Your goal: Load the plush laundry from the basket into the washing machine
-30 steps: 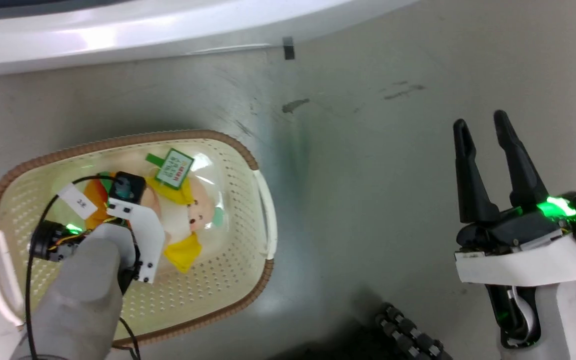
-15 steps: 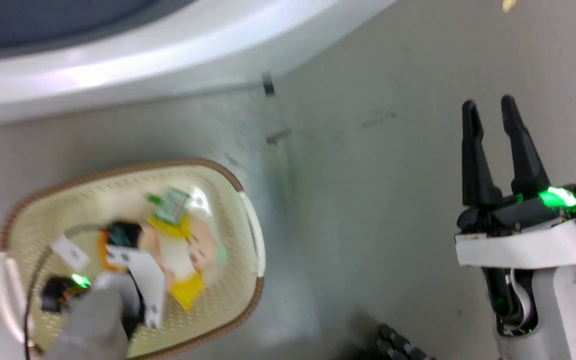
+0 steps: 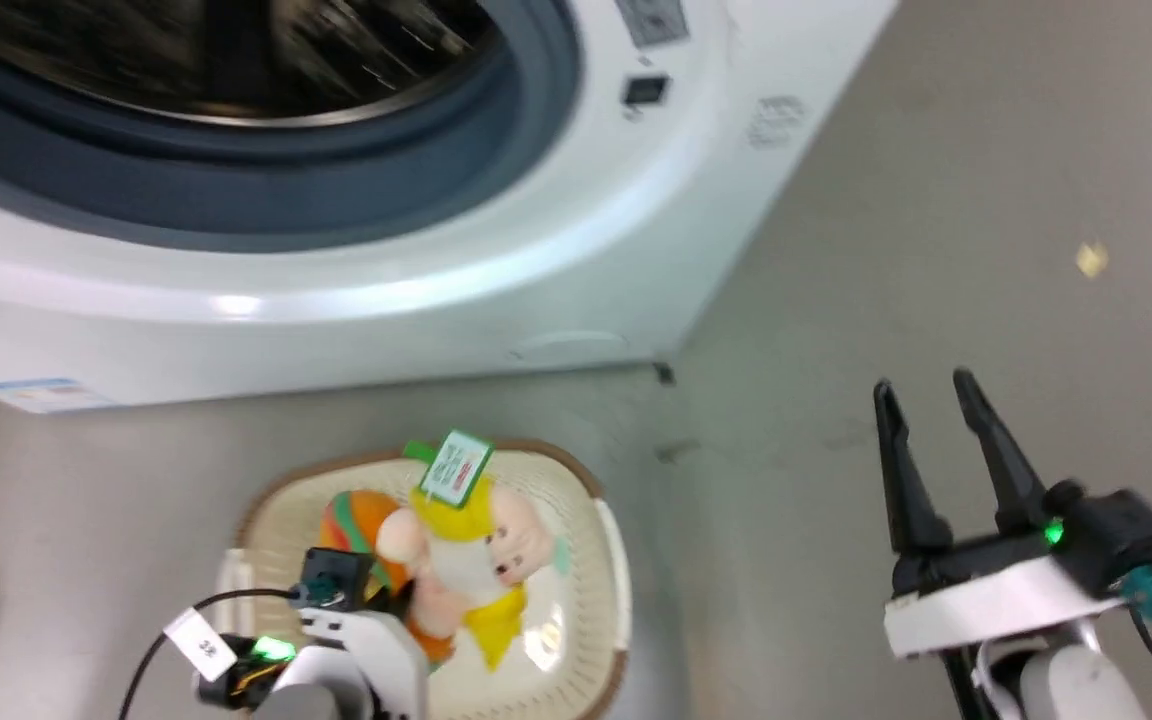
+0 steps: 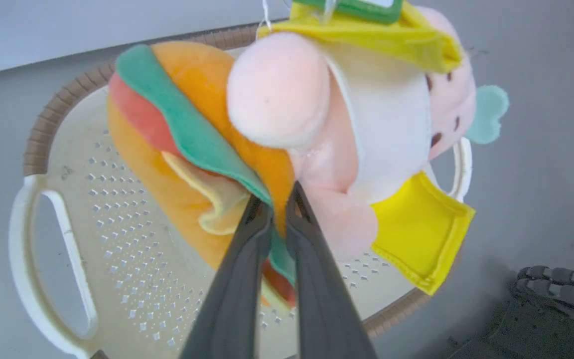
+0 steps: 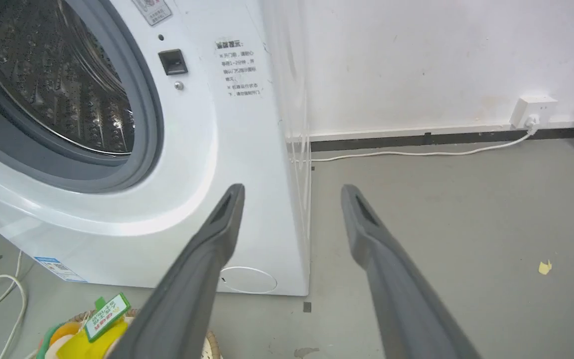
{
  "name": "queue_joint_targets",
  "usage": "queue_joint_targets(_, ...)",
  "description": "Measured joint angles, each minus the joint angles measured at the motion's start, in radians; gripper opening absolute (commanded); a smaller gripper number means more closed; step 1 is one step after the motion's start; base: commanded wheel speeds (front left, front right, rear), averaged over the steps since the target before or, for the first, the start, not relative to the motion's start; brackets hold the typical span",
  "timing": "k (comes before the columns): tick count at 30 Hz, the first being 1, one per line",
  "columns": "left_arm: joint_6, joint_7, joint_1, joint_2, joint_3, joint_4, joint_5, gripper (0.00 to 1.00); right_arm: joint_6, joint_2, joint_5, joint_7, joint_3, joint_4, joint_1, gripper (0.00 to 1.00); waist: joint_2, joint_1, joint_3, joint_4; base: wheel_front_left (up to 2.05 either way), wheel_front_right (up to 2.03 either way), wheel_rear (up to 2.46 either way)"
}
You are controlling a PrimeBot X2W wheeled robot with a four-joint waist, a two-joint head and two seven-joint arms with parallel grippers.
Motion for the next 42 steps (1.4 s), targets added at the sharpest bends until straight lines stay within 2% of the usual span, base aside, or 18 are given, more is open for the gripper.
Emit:
queue_joint_targets(1, 0.0, 0.0, 0.0, 0.0, 0.0, 0.0, 0.0, 0.0, 0.0, 0.0, 0.0, 0.0, 0.0, 0.0, 0.0, 1.0, 0.0, 0.0, 0.0, 0.0, 0.0, 0.0, 0.0)
queue_joint_targets(4, 0.0, -0.011, 0.029, -0.01, 0.011, -0.097, -0.008, 0.0, 0.0, 0.0, -0.124, 0.0, 0.001, 0.005, 0.026, 1.0, 0.0, 0.0, -0.048, 0.048, 0.0, 0.0, 0.0)
queue_joint_targets(5, 0.01, -0.013, 0.062, -0.01, 0.034, -0.212, -0.008, 0.0, 0.002, 0.001, -0.128, 0.0, -0.009, 0.006, 0.047, 1.0, -0.0001, 0.0, -0.074, 0.078, 0.0, 0.0, 0.0)
queue_joint_targets(6, 0.01, -0.013, 0.062, -0.01, 0.034, -0.212, -0.008, 0.0, 0.002, 0.001, -0.128, 0.0, -0.009, 0.006, 0.047, 1.0, -0.0001, 0.0, -0.074, 0.078, 0.0, 0.0, 0.0)
queue_joint_targets(7, 0.026, -0.014, 0.102, -0.01, 0.057, -0.338, -0.004, 0.0, 0.002, 0.0, -0.129, 0.0, -0.023, 0.006, 0.065, 1.0, 0.0, 0.0001, -0.098, 0.107, 0.0, 0.0, 0.0)
queue_joint_targets(8, 0.026, -0.014, 0.102, -0.01, 0.057, -0.338, -0.004, 0.0, 0.002, 0.0, -0.129, 0.0, -0.023, 0.006, 0.065, 1.0, 0.0, 0.0001, -0.098, 0.107, 0.0, 0.0, 0.0)
queue_joint_targets(9, 0.038, -0.014, 0.126, -0.01, 0.071, -0.401, 0.0, 0.0, 0.002, 0.0, -0.128, 0.0, -0.027, 0.006, 0.072, 1.0, 0.0, 0.0001, -0.109, 0.12, 0.0, 0.0, 0.0)
queue_joint_targets(10, 0.056, -0.014, 0.171, -0.011, 0.097, -0.525, 0.015, 0.0, 0.002, 0.001, -0.123, 0.0, -0.035, 0.006, 0.081, 1.0, -0.0001, 0.0001, -0.127, 0.143, 0.0, 0.0, 0.0)
queue_joint_targets(11, 0.056, -0.014, 0.171, -0.011, 0.097, -0.525, 0.015, 0.0, 0.002, 0.001, -0.123, 0.0, -0.035, 0.006, 0.081, 1.0, -0.0001, 0.0001, -0.127, 0.143, 0.0, 0.0, 0.0)
queue_joint_targets(12, 0.073, -0.014, 0.212, -0.015, 0.128, -0.642, 0.027, 0.0, 0.002, 0.001, -0.115, 0.0, -0.041, 0.004, 0.087, 1.0, 0.0, 0.0001, -0.14, 0.161, 0.0, 0.0, 0.0)
queue_joint_targets(16, 0.09, -0.014, 0.249, -0.023, 0.167, -0.835, 0.067, 0.0, 0.002, 0.001, -0.1, 0.0, -0.044, -0.003, 0.092, 1.0, 0.0, 0.0002, -0.137, 0.177, 0.0, 0.0, 0.0)
queue_joint_targets(19, 0.097, -0.015, 0.243, -0.034, 0.187, -0.93, 0.09, 0.0, 0.002, 0.001, -0.095, 0.0, -0.038, -0.011, 0.09, 1.0, 0.0, 0.0003, -0.108, 0.172, 0.0, 0.0, 0.0)
queue_joint_targets(24, 0.106, -0.014, 0.138, -0.037, 0.217, -0.954, 0.111, 0.0, 0.002, 0.001, -0.084, 0.0, -0.037, -0.024, 0.067, 1.0, -0.0001, 0.0004, -0.025, 0.154, 0.0, 0.0, 0.0)
queue_joint_targets(28, 0.112, -0.012, -0.016, -0.004, 0.241, -0.913, 0.13, 0.0, 0.002, 0.001, -0.078, 0.0, -0.022, -0.029, 0.04, 1.0, 0.0, 0.0005, 0.054, 0.131, 0.0, 0.0, 0.0)
queue_joint_targets(33, 0.119, 0.036, -0.221, 0.047, 0.286, -0.82, 0.126, 0.0, 0.002, 0.001, -0.048, 0.0, -0.02, -0.047, 0.0, 1.0, 0.0, 0.0006, 0.15, 0.087, 0.0, 0.0, 0.0)
queue_joint_targets(38, 0.109, 0.11, -0.432, 0.121, 0.267, -0.721, 0.174, 0.0, 0.002, 0.001, -0.019, 0.0, -0.003, -0.048, -0.025, 1.0, 0.0, 0.0006, 0.231, 0.034, 0.0, 0.0, 0.0)
queue_joint_targets(42, 0.106, 0.171, -0.595, 0.149, 0.261, -0.611, 0.19, 0.0, 0.002, 0.001, -0.002, 0.0, 0.011, -0.047, -0.046, 1.0, 0.0, 0.0007, 0.284, -0.005, 0.0, 0.0, 0.0)
